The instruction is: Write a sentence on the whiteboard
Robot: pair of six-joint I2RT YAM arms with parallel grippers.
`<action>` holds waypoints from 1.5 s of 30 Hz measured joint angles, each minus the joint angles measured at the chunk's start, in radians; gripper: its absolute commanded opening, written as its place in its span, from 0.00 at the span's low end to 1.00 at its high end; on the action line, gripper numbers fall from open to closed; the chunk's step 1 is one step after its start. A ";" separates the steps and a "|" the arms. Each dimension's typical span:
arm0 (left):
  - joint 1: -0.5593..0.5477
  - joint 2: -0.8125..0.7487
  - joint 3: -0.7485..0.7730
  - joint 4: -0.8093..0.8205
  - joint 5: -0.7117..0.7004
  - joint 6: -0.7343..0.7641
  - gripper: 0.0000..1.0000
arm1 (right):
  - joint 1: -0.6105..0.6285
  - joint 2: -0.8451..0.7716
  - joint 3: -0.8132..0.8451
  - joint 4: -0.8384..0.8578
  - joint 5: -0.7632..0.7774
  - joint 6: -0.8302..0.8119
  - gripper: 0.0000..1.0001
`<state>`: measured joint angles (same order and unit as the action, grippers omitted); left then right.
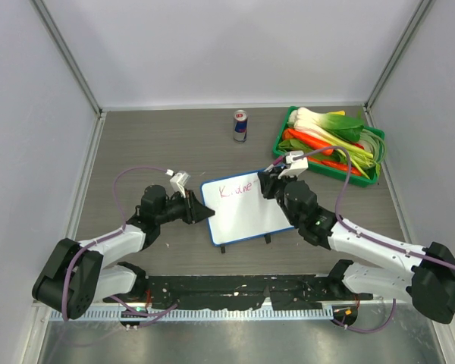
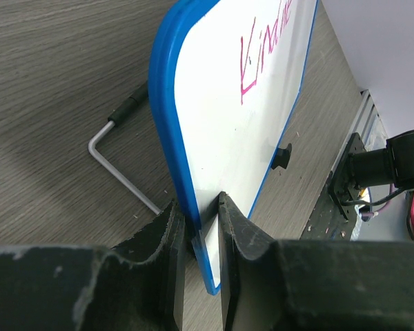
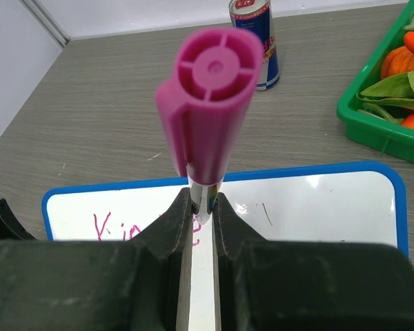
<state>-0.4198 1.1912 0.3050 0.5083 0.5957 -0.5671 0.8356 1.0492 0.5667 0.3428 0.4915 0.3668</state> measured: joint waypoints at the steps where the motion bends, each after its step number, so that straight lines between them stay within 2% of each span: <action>1: 0.000 0.000 0.000 0.000 0.000 0.000 0.00 | 0.000 0.005 0.003 0.000 0.003 -0.002 0.01; 27: -0.003 0.000 0.000 -0.001 0.000 0.000 0.00 | -0.022 0.071 0.008 0.008 0.018 0.002 0.01; 45: -0.003 0.000 0.000 -0.002 0.000 0.000 0.00 | -0.024 0.042 -0.007 -0.019 -0.012 0.006 0.01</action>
<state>-0.4232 1.1912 0.3050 0.5068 0.5957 -0.5671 0.8120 1.0916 0.5598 0.3237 0.4793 0.3725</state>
